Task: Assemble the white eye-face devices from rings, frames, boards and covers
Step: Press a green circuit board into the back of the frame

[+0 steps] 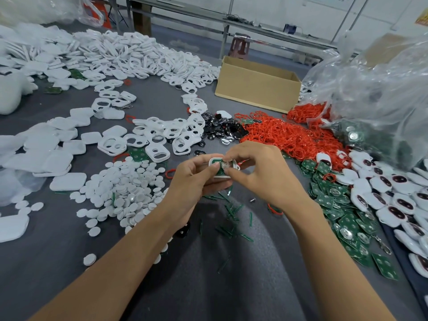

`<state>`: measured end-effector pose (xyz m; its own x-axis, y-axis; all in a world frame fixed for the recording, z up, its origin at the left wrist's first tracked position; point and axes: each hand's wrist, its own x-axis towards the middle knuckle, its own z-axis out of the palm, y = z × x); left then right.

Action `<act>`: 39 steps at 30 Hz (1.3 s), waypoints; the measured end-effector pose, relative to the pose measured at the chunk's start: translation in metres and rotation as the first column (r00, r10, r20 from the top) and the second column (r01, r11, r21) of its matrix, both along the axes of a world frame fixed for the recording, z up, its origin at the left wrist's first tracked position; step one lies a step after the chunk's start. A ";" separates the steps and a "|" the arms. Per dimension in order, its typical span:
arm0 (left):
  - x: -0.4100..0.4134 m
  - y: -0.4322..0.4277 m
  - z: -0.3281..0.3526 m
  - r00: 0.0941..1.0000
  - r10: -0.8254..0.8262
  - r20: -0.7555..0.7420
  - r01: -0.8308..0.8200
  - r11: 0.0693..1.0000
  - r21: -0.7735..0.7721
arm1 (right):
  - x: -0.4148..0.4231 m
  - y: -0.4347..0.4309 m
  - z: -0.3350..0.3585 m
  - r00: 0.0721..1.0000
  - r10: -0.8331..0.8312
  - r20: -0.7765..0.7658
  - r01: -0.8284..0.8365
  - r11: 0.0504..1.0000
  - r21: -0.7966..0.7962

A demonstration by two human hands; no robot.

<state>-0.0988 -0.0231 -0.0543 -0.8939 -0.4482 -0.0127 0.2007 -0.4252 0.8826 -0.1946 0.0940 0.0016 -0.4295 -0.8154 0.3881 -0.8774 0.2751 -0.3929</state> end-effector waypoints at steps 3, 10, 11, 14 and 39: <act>0.000 0.000 -0.001 1.000 -0.002 0.004 0.002 1.000 -0.003 | 0.000 0.000 -0.001 1.000 -0.007 0.013 0.007 1.000 0.002; 0.000 0.000 -0.003 1.000 0.008 0.018 -0.007 1.000 -0.017 | 0.000 0.000 -0.003 0.998 -0.014 0.065 0.015 1.000 -0.003; 0.000 0.000 -0.003 1.000 0.016 0.022 -0.015 1.000 -0.016 | 0.000 0.001 -0.003 0.997 -0.015 0.077 0.015 1.000 -0.005; 0.000 -0.001 -0.002 0.999 0.044 0.028 -0.043 0.999 -0.014 | 0.001 0.000 -0.003 0.992 -0.022 0.126 0.022 1.000 -0.005; -0.002 0.001 -0.006 0.993 -0.096 -0.063 0.093 0.994 -0.051 | -0.004 0.012 0.006 0.949 -0.063 0.309 0.063 0.998 0.008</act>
<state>-0.1003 -0.0220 -0.0607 -0.9305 -0.3603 0.0665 0.2195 -0.4027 0.8886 -0.1985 0.1060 0.0079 -0.5790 -0.7823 0.2298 -0.6939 0.3248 -0.6426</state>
